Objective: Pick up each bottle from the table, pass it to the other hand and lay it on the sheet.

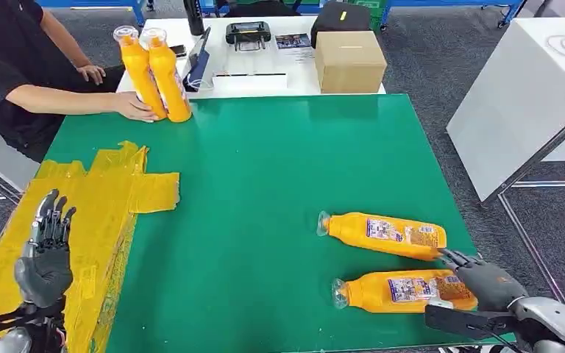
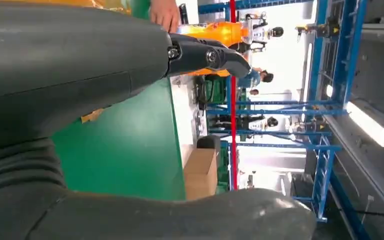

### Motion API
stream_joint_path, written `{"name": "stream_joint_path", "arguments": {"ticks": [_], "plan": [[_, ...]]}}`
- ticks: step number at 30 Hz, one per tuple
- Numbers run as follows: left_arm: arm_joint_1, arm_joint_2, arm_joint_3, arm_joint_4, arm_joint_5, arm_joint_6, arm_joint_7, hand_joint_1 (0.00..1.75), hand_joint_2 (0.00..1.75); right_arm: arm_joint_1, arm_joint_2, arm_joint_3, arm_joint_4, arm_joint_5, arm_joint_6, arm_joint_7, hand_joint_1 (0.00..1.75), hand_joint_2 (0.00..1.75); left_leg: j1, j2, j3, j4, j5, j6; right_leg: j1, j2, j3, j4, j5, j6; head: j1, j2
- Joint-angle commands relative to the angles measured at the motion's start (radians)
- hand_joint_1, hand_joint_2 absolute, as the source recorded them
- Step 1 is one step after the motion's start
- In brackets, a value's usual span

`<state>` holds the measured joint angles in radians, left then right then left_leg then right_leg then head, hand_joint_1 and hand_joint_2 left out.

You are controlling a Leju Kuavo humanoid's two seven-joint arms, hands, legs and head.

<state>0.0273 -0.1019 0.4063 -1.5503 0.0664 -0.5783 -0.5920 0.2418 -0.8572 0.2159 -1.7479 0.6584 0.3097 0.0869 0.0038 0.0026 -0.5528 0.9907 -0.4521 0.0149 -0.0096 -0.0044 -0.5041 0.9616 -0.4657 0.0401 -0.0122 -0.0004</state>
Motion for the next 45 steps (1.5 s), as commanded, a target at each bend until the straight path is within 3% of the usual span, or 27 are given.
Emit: {"name": "stream_joint_path", "arguments": {"ticks": [1, 8, 9, 10, 14, 15, 19, 20, 23, 26, 27, 28, 29, 30, 31, 32, 34, 35, 37, 40, 45], "plan": [[-0.064, 0.023, -0.032, 0.095, 0.016, -0.002, 0.017, 0.00, 0.00, -0.091, 0.065, 0.185, 0.167, 0.027, 0.015, 0.005, 0.00, 1.75, 0.001, -0.001, 0.003, -0.002, 0.000, 0.000, 0.002, -0.001, 0.004, -0.003, 0.001, -0.001, 0.000, 0.000], [-0.098, 0.026, -0.063, 0.123, 0.022, 0.009, 0.032, 0.00, 0.00, -0.139, 0.125, 0.344, 0.310, 0.068, -0.020, 0.017, 0.00, 1.75, 0.002, -0.002, 0.003, -0.002, 0.001, -0.001, 0.003, -0.002, 0.005, -0.004, 0.001, -0.001, 0.000, 0.000], [-0.107, 0.026, -0.069, 0.133, 0.023, 0.011, 0.036, 0.00, 0.00, -0.151, 0.133, 0.380, 0.343, 0.077, -0.014, 0.022, 1.52, 1.75, 0.003, -0.002, 0.004, -0.003, 0.001, -0.001, 0.003, -0.002, 0.006, -0.006, 0.002, -0.001, 0.000, 0.000], [-0.117, 0.024, -0.075, 0.142, 0.024, 0.013, 0.039, 0.00, 0.00, -0.159, 0.141, 0.410, 0.373, 0.091, -0.015, 0.033, 1.75, 1.75, 0.003, -0.003, 0.003, -0.003, 0.001, -0.001, 0.003, -0.002, 0.005, -0.005, 0.001, -0.001, 0.000, 0.000], [-0.147, 0.025, -0.096, 0.174, 0.028, 0.027, 0.046, 0.00, 0.00, -0.187, 0.197, 0.482, 0.487, 0.110, -0.054, 0.037, 1.75, 1.75, 0.006, -0.001, 0.010, -0.005, 0.002, -0.001, 0.007, -0.002, 0.009, -0.010, 0.003, -0.001, 0.001, 0.000], [-0.149, 0.025, -0.096, 0.177, 0.028, 0.029, 0.046, 0.00, 0.00, -0.193, 0.204, 0.487, 0.498, 0.110, -0.056, 0.038, 1.75, 1.75, 0.006, 0.005, 0.013, -0.004, 0.000, -0.001, 0.007, 0.003, 0.004, -0.009, 0.003, -0.002, -0.001, 0.000], [-0.148, 0.026, -0.096, 0.179, 0.029, 0.031, 0.046, 0.00, 0.00, -0.214, 0.215, 0.502, 0.523, 0.101, -0.069, 0.044, 1.75, 1.75, 0.014, 0.013, 0.019, -0.007, -0.002, -0.006, 0.015, 0.013, 0.010, -0.018, 0.009, -0.006, 0.001, 0.000], [-0.146, 0.027, -0.094, 0.179, 0.029, 0.031, 0.046, 0.00, 0.00, -0.216, 0.220, 0.498, 0.524, 0.095, -0.073, 0.047, 1.75, 1.75, 0.021, 0.023, 0.025, -0.003, -0.008, -0.010, 0.021, 0.021, 0.016, -0.018, 0.007, -0.009, 0.001, 0.000], [-0.128, 0.023, -0.078, 0.166, 0.050, 0.028, 0.049, 0.00, 0.00, -0.224, 0.276, 0.461, 0.534, 0.075, -0.133, 0.053, 1.75, 1.75, 0.023, 0.025, 0.019, -0.005, -0.002, -0.009, 0.023, 0.024, 0.010, -0.022, 0.013, -0.012, 0.001, 0.000], [-0.097, 0.022, -0.057, 0.138, 0.082, 0.013, 0.064, 0.00, 0.00, -0.236, 0.347, 0.399, 0.507, 0.050, -0.192, 0.036, 1.75, 1.75, 0.029, 0.035, 0.032, 0.000, -0.015, -0.012, 0.029, 0.035, 0.023, -0.020, 0.007, -0.013, 0.002, 0.000], [-0.080, 0.021, -0.043, 0.125, 0.113, 0.007, 0.087, 0.00, 0.00, -0.221, 0.396, 0.325, 0.461, -0.011, -0.255, -0.034, 1.75, 1.75, 0.027, 0.036, 0.022, -0.001, -0.011, -0.011, 0.027, 0.035, 0.013, -0.019, 0.011, -0.013, 0.002, 0.000], [-0.068, 0.023, -0.037, 0.115, 0.119, 0.002, 0.089, 0.00, 0.00, -0.231, 0.406, 0.317, 0.440, -0.009, -0.239, -0.025, 1.75, 1.75, 0.029, 0.039, 0.028, 0.000, -0.013, -0.012, 0.029, 0.038, 0.019, -0.019, 0.009, -0.013, 0.002, 0.000], [-0.062, 0.022, -0.031, 0.109, 0.125, -0.005, 0.093, 0.00, 0.00, -0.227, 0.421, 0.295, 0.407, -0.016, -0.231, -0.020, 1.75, 1.75, 0.026, 0.040, 0.016, -0.001, -0.009, -0.011, 0.026, 0.038, 0.008, -0.017, 0.013, -0.013, 0.002, 0.000], [-0.054, 0.016, -0.021, 0.100, 0.139, -0.002, 0.112, 0.00, 0.00, -0.213, 0.482, 0.215, 0.351, -0.098, -0.265, -0.105, 1.75, 1.75, 0.026, 0.041, 0.011, -0.001, -0.010, -0.012, 0.027, 0.039, 0.009, -0.017, 0.012, -0.014, 0.000, 0.000], [-0.052, 0.015, -0.021, 0.097, 0.140, -0.003, 0.113, 0.00, 0.00, -0.219, 0.487, 0.214, 0.337, -0.094, -0.249, -0.095, 1.75, 1.75, 0.027, 0.041, 0.016, -0.001, -0.013, -0.013, 0.028, 0.039, 0.015, -0.018, 0.009, -0.014, 0.001, 0.000], [-0.052, 0.009, -0.018, 0.097, 0.150, -0.003, 0.124, 0.00, 1.75, -0.214, 0.516, 0.181, 0.300, -0.124, -0.252, -0.114, 1.75, 1.75, 0.028, 0.040, 0.022, -0.002, -0.013, -0.013, 0.028, 0.039, 0.021, -0.019, 0.010, -0.014, 0.001, 0.000], [-0.053, 0.003, -0.027, 0.097, 0.162, 0.005, 0.154, 0.00, 1.75, -0.226, 0.570, 0.139, 0.258, -0.162, -0.238, -0.139, 1.75, 1.75, 0.024, 0.033, 0.013, -0.005, -0.005, -0.012, 0.024, 0.033, 0.013, -0.018, 0.014, -0.014, 0.001, 0.000], [-0.055, 0.001, -0.028, 0.098, 0.163, 0.009, 0.157, 0.00, 1.75, -0.227, 0.575, 0.137, 0.252, -0.162, -0.239, -0.138, 1.75, 1.75, 0.027, 0.031, 0.023, -0.002, -0.007, -0.013, 0.028, 0.032, 0.030, -0.018, 0.011, -0.013, 0.001, 0.000], [-0.058, -0.009, -0.048, 0.097, 0.191, 0.005, 0.179, 0.00, 1.75, -0.263, 0.636, 0.110, 0.241, -0.218, -0.244, -0.190, 1.75, 1.75, 0.025, 0.025, 0.018, -0.003, -0.005, -0.013, 0.026, 0.027, 0.027, -0.015, 0.010, -0.013, 0.000, 0.000], [-0.059, -0.011, -0.051, 0.096, 0.192, 0.007, 0.180, 0.00, 1.75, -0.273, 0.641, 0.114, 0.241, -0.218, -0.238, -0.186, 1.75, 1.75, 0.024, 0.016, 0.007, -0.001, -0.003, -0.013, 0.024, 0.017, 0.018, -0.012, 0.009, -0.012, 0.001, 0.000], [-0.053, -0.036, -0.134, 0.076, 0.264, 0.035, 0.286, 0.00, 1.75, -0.388, 0.741, 0.142, 0.289, -0.299, -0.224, -0.213, 1.75, 1.75, 0.023, 0.016, -0.001, -0.002, -0.002, -0.014, 0.023, 0.018, 0.009, -0.010, 0.010, -0.012, 0.000, 0.000]]}}
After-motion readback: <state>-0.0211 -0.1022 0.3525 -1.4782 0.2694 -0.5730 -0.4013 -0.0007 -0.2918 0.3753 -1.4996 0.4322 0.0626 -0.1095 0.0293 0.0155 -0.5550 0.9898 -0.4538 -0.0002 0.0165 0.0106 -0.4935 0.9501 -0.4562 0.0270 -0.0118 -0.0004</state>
